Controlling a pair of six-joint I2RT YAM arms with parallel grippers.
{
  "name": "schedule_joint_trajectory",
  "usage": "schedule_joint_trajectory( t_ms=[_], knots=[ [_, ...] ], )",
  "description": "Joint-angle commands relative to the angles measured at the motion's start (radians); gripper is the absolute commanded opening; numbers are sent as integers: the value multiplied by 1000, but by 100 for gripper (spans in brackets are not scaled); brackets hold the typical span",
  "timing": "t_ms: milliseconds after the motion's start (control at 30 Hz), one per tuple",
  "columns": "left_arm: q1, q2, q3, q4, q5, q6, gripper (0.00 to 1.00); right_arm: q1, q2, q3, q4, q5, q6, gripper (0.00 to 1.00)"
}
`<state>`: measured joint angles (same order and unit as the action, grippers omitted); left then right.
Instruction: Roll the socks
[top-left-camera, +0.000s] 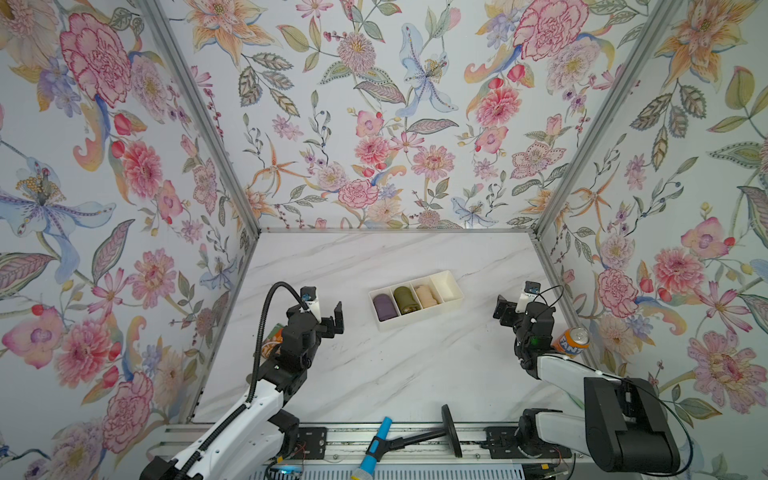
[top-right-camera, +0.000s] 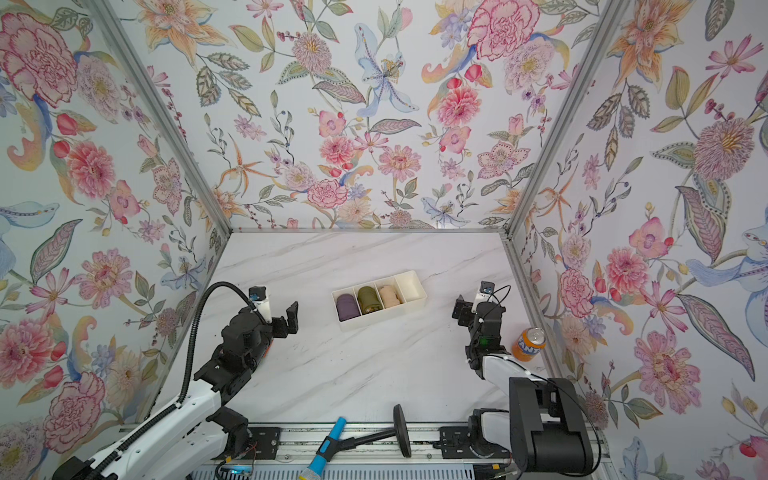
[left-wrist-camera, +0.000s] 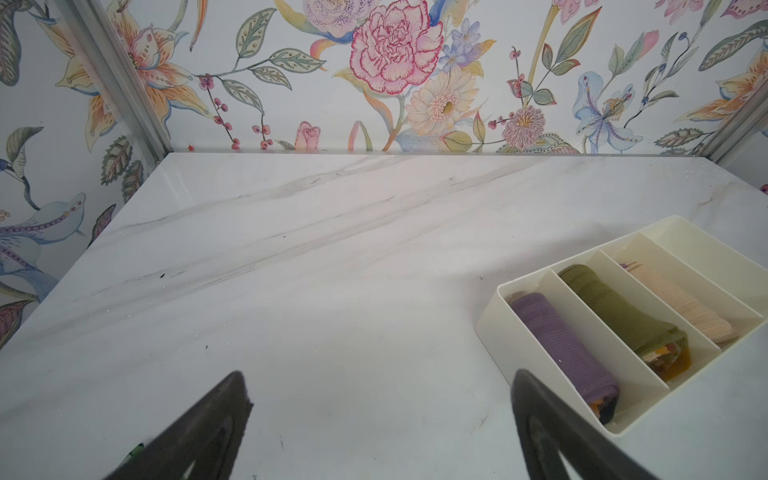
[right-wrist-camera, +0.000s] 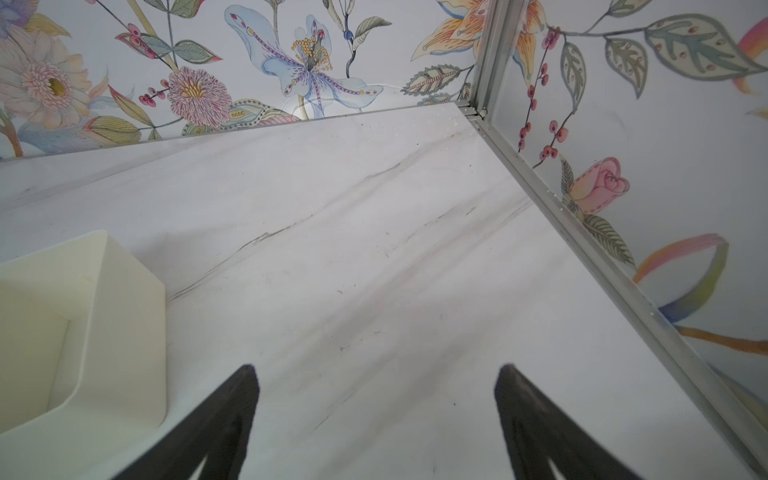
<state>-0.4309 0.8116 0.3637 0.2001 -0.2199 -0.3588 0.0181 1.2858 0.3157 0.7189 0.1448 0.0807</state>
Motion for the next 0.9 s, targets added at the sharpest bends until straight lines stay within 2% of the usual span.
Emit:
schedule_joint_trajectory(
  t_ms=[0, 133, 367, 533, 567, 633, 733, 867],
  knots=[
    [12, -20, -2, 79, -104, 12, 99, 0, 50, -34, 197, 28, -45, 91],
    [12, -14, 12, 144, -228, 58, 99, -1, 124, -65, 332, 20, -65, 91],
    [14, -11, 2, 244, -374, 179, 99, 15, 266, -59, 469, -14, -99, 91],
    [20, -10, -29, 315, -455, 243, 99, 16, 260, -46, 429, -8, -96, 91],
    [24, -9, -43, 347, -472, 254, 99, 13, 259, -42, 421, -10, -92, 99],
    [34, -5, -79, 420, -498, 282, 99, 8, 260, -37, 412, -12, -87, 99],
    [72, 24, -151, 557, -537, 314, 99, 13, 260, -34, 406, 4, -88, 99],
    [180, 68, -172, 517, -490, 225, 100, 32, 264, -30, 406, 49, -98, 99]
  ],
)
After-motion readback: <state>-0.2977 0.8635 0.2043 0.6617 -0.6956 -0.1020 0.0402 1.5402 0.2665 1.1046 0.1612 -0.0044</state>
